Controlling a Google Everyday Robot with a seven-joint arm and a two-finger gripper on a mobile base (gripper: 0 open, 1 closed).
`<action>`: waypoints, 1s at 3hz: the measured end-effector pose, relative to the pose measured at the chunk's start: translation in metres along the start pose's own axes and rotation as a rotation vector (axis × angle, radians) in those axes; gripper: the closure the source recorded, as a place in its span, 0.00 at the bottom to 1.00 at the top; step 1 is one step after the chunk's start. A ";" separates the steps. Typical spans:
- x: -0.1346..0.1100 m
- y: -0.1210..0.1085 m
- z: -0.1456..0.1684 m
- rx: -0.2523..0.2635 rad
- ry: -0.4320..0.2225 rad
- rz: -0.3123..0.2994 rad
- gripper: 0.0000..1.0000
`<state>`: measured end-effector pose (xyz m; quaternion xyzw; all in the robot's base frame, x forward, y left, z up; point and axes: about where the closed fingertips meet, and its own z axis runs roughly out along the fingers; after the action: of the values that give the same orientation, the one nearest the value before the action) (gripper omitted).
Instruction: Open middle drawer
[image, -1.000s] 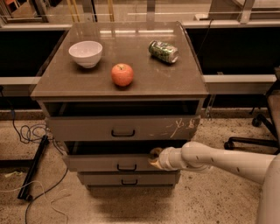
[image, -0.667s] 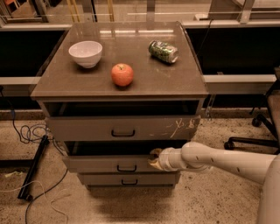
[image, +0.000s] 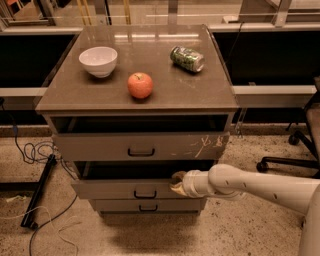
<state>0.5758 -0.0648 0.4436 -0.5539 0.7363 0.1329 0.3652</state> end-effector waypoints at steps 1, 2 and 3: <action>0.000 0.000 0.000 0.000 0.000 0.000 0.51; 0.000 0.000 0.000 0.000 0.000 0.000 0.27; 0.000 0.000 0.000 0.000 0.000 0.000 0.04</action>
Offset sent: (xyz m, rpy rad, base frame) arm 0.0000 0.0000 0.0000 0.0000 0.0000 0.0000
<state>0.5758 -0.0647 0.4436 -0.5539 0.7363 0.1330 0.3652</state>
